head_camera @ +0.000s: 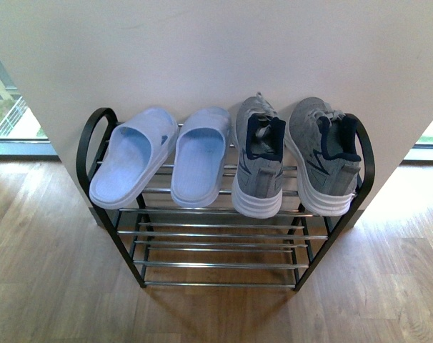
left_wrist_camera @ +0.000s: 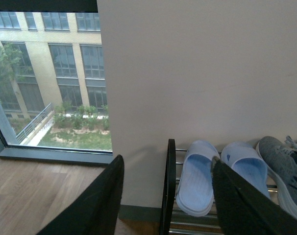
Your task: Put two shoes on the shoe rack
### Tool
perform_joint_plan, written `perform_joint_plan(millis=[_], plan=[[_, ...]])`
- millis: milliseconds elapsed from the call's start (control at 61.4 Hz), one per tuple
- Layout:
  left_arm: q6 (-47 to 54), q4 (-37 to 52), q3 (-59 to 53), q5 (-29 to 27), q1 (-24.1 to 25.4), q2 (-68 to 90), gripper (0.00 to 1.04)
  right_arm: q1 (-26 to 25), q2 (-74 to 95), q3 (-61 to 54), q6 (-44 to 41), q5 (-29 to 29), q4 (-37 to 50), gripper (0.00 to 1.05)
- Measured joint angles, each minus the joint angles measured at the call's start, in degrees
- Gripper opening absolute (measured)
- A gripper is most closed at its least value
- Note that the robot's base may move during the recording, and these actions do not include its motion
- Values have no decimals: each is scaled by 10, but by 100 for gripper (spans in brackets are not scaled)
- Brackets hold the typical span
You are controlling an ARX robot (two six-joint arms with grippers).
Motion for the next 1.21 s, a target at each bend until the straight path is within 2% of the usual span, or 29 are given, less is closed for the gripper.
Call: perform_joint_plan(millis=[261, 342, 1205], plan=[[1, 0, 0, 0, 0, 0, 97, 0, 0, 0, 0, 0, 0, 95], [1, 0, 0, 0, 0, 0, 95, 0, 0, 0, 0, 0, 0, 95], [1, 0, 0, 0, 0, 0, 95, 0, 0, 0, 0, 0, 0, 95]])
